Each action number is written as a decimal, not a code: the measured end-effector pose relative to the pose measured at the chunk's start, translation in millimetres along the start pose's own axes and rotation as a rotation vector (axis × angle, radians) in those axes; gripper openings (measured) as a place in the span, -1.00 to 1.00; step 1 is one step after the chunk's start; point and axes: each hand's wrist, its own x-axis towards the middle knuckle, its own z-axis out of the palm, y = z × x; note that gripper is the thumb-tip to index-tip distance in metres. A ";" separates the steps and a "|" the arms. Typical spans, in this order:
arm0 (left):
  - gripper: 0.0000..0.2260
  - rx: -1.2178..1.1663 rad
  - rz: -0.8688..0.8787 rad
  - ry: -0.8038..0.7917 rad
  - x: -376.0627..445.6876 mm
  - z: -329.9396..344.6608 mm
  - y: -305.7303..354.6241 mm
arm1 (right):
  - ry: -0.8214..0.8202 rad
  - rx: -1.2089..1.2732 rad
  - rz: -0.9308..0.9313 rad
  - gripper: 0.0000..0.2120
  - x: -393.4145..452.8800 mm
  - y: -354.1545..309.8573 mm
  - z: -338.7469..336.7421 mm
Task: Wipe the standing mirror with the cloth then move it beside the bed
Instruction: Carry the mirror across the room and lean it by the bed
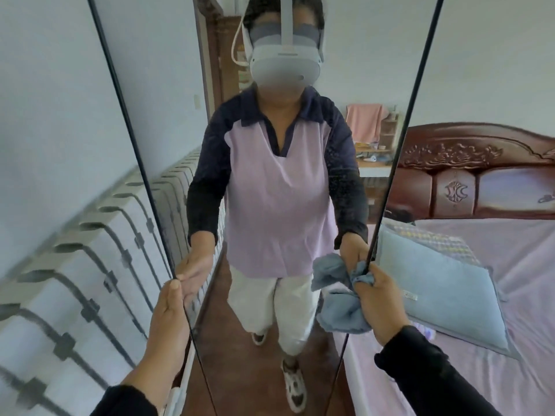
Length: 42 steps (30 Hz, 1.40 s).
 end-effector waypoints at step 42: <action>-0.52 0.077 -0.054 0.077 553.7 302.6 86.4 | -0.027 -0.111 0.004 -0.78 622.4 -24.3 211.8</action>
